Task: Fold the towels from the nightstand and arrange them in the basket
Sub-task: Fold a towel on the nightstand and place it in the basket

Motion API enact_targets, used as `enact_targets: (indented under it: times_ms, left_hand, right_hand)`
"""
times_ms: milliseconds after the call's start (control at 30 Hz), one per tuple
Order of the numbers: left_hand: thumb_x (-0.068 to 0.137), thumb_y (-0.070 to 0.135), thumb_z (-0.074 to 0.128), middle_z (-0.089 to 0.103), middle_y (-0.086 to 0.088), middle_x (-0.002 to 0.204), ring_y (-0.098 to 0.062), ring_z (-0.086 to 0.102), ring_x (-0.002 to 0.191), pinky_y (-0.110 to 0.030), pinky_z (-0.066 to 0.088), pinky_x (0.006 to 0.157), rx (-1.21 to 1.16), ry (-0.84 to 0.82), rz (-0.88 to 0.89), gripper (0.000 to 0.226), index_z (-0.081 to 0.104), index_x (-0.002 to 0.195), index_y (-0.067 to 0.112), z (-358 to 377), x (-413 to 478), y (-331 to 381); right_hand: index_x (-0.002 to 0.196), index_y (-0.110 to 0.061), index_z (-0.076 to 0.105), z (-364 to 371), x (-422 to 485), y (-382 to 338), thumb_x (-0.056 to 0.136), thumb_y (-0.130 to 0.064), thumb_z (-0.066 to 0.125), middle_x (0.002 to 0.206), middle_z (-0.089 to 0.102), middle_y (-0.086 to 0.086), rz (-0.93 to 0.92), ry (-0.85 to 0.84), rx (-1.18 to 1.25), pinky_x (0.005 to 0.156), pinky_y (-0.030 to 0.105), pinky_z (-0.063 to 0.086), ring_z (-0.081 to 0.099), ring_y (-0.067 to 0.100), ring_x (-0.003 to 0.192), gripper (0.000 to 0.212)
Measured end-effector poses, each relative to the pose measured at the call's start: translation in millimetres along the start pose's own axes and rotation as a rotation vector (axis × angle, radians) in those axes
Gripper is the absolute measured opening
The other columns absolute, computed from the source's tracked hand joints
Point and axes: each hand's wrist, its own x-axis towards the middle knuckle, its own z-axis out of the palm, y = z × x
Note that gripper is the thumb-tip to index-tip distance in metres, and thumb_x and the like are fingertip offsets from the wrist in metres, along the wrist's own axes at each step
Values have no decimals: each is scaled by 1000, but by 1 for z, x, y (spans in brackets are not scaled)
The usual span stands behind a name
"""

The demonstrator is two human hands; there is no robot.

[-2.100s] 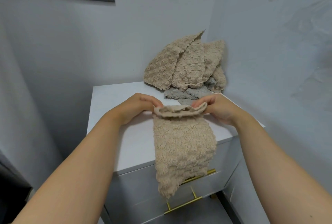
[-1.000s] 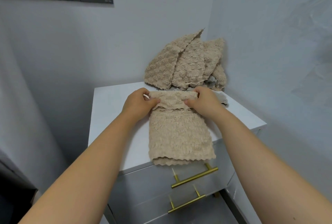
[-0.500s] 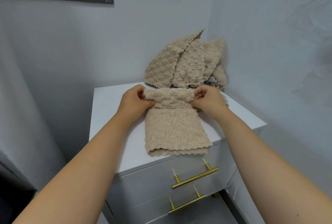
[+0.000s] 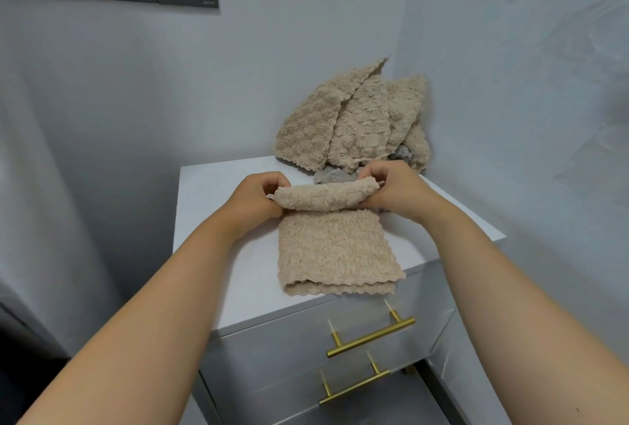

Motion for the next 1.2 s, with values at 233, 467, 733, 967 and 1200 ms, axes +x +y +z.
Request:
enact_targets:
  times_ms: [233, 467, 733, 967, 1200]
  left_hand:
    - [65, 7, 45, 60, -9, 77, -15, 49, 70, -21, 37, 62, -197, -81, -89, 24, 63, 53, 16, -2, -3, 4]
    - [82, 13, 65, 70, 5, 97, -7, 59, 83, -20, 41, 79, -113, -212, -87, 34, 55, 50, 18, -1, -4, 5]
    - [79, 19, 75, 56, 9, 98, -5, 53, 81, -5, 40, 65, 258, -340, -97, 34, 58, 108, 24, -2, -2, 21]
    - [71, 45, 77, 68, -2, 100, -18, 62, 96, -33, 46, 88, 528, -443, -193, 39, 67, 98, 19, -11, -1, 32]
    - [75, 35, 77, 64, 3, 91, -14, 58, 85, -28, 44, 75, 458, -312, -158, 29, 61, 92, 18, -8, -1, 33]
  right_hand:
    - [87, -10, 68, -15, -2, 1, 74, 18, 62, 80, 64, -4, -12, -208, -155, 56, 8, 43, 55, -11, 61, 31]
    - [83, -17, 74, -20, -5, -1, 91, -7, 55, 71, 65, 4, 43, -300, -178, 67, 29, 40, 51, 13, 63, 23]
    - [98, -23, 61, -9, 3, 3, 74, -28, 80, 95, 59, -4, 73, -356, -294, 83, 29, 45, 55, 13, 89, 31]
    - [124, -15, 58, -8, 5, 2, 69, -46, 80, 112, 59, -5, 170, -435, -441, 97, 32, 43, 54, 17, 106, 67]
    - [123, -12, 56, -6, 9, 7, 68, -43, 82, 119, 60, 2, 185, -273, -331, 94, 34, 45, 55, 24, 112, 68]
